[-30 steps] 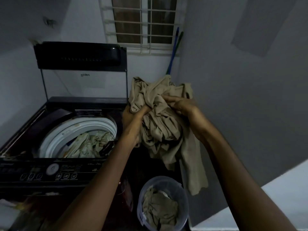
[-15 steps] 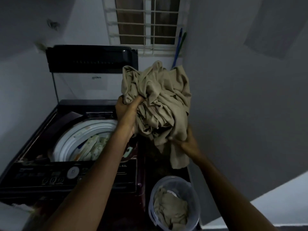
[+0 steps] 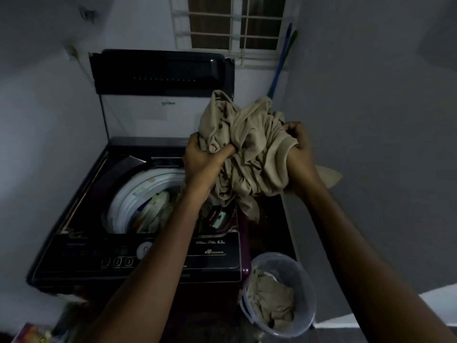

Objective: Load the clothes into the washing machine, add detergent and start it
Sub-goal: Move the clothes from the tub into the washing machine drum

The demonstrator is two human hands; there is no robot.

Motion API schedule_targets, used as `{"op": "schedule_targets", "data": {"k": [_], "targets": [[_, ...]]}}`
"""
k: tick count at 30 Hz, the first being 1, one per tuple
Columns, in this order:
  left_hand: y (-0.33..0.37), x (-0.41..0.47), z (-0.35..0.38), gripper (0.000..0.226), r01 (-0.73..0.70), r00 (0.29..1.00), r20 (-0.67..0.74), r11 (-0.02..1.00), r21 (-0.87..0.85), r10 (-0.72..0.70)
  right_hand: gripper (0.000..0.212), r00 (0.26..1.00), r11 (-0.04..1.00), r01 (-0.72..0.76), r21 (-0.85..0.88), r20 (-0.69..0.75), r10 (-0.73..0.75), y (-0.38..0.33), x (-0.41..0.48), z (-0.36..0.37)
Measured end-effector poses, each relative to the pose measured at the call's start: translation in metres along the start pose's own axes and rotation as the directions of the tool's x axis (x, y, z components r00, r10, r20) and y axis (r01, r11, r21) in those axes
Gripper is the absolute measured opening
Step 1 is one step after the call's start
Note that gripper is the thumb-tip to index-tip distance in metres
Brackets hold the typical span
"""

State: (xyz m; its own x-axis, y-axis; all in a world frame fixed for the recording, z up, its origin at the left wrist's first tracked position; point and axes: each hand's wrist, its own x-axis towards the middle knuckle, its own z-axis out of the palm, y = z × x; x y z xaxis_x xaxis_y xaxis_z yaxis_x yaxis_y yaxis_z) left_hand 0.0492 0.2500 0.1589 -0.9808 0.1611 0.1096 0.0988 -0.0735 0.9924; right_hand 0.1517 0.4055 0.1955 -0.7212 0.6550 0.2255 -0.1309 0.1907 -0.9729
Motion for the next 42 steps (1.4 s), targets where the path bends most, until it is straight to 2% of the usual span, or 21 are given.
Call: {"op": "schedule_targets", "data": {"k": [3, 6, 8, 10, 14, 17, 19, 24, 28, 30, 31, 32, 33, 35, 36, 38, 40, 42], "targets": [[-0.003, 0.008, -0.020, 0.065, 0.012, 0.997, -0.069, 0.997, -0.081, -0.018, 0.021, 0.995, 0.998, 0.061, 0.022, 0.077, -0.062, -0.005, -0.002, 0.034], [-0.010, 0.009, -0.037, 0.067, 0.016, 0.987, -0.154, 0.989, -0.150, -0.039, 0.017, 0.988, 0.994, 0.093, 0.052, 0.115, -0.098, 0.009, 0.006, 0.058], [-0.016, 0.013, -0.051, 0.067, 0.016, 0.975, -0.219, 0.991, -0.136, -0.046, 0.009, 0.983, 0.990, 0.122, 0.075, 0.131, -0.131, 0.018, 0.008, 0.078], [-0.023, 0.021, -0.068, 0.069, 0.032, 0.964, -0.259, 0.993, -0.110, -0.060, 0.008, 0.982, 0.990, 0.084, 0.113, 0.160, -0.102, 0.033, 0.010, 0.098], [-0.036, 0.038, -0.103, 0.074, 0.055, 0.959, -0.273, 0.995, -0.086, -0.076, 0.012, 0.984, 0.991, 0.054, 0.125, 0.161, -0.074, 0.054, 0.011, 0.139], [-0.045, 0.054, -0.129, 0.063, 0.072, 0.954, -0.282, 0.993, -0.097, -0.097, 0.020, 0.991, 0.990, 0.012, 0.141, 0.128, -0.030, 0.061, 0.006, 0.172], [-0.051, 0.067, -0.150, 0.055, 0.090, 0.960, -0.259, 0.994, -0.068, -0.105, 0.017, 0.995, 0.987, -0.019, 0.160, 0.100, 0.002, 0.068, 0.001, 0.196], [-0.073, 0.108, -0.215, 0.072, 0.119, 0.982, -0.164, 0.979, 0.166, -0.092, 0.003, 0.983, 0.972, -0.183, 0.149, 0.033, 0.180, 0.097, -0.018, 0.265], [-0.095, 0.126, -0.242, 0.077, 0.199, 0.979, -0.105, 0.927, 0.318, -0.174, 0.005, 0.959, 0.959, -0.282, 0.000, 0.014, 0.282, 0.121, -0.033, 0.292], [-0.110, 0.131, -0.243, 0.082, 0.251, 0.967, -0.064, 0.890, 0.381, -0.245, 0.005, 0.951, 0.941, -0.308, -0.140, -0.029, 0.307, 0.131, -0.039, 0.290], [-0.118, 0.132, -0.241, 0.082, 0.274, 0.958, -0.036, 0.868, 0.415, -0.286, 0.007, 0.948, 0.909, -0.318, -0.268, -0.063, 0.313, 0.137, -0.041, 0.286], [-0.126, 0.133, -0.237, 0.083, 0.289, 0.947, -0.005, 0.846, 0.448, -0.321, 0.013, 0.941, 0.842, -0.335, -0.424, -0.111, 0.318, 0.146, -0.041, 0.282], [-0.136, 0.133, -0.233, 0.083, 0.288, 0.940, 0.032, 0.837, 0.466, -0.341, 0.022, 0.928, 0.726, -0.362, -0.585, -0.157, 0.337, 0.149, -0.042, 0.278], [-0.157, 0.132, -0.224, 0.087, 0.288, 0.923, 0.090, 0.825, 0.485, -0.375, 0.036, 0.892, 0.512, -0.395, -0.763, -0.186, 0.412, 0.164, -0.043, 0.271], [-0.167, 0.132, -0.221, 0.092, 0.313, 0.904, 0.101, 0.806, 0.502, -0.415, 0.040, 0.871, 0.487, -0.388, -0.783, -0.137, 0.473, 0.172, -0.043, 0.269], [-0.189, 0.132, -0.218, 0.095, 0.377, 0.861, 0.108, 0.766, 0.520, -0.497, 0.046, 0.823, 0.498, -0.258, -0.828, 0.082, 0.562, 0.186, -0.046, 0.263], [-0.212, 0.133, -0.219, 0.101, 0.432, 0.822, 0.104, 0.731, 0.529, -0.560, 0.044, 0.713, 0.515, -0.076, -0.854, 0.314, 0.627, 0.194, -0.051, 0.261], [-0.237, 0.137, -0.220, 0.124, 0.488, 0.765, 0.106, 0.680, 0.547, -0.635, 0.055, 0.617, 0.543, 0.028, -0.840, 0.441, 0.651, 0.195, -0.052, 0.262]]}}
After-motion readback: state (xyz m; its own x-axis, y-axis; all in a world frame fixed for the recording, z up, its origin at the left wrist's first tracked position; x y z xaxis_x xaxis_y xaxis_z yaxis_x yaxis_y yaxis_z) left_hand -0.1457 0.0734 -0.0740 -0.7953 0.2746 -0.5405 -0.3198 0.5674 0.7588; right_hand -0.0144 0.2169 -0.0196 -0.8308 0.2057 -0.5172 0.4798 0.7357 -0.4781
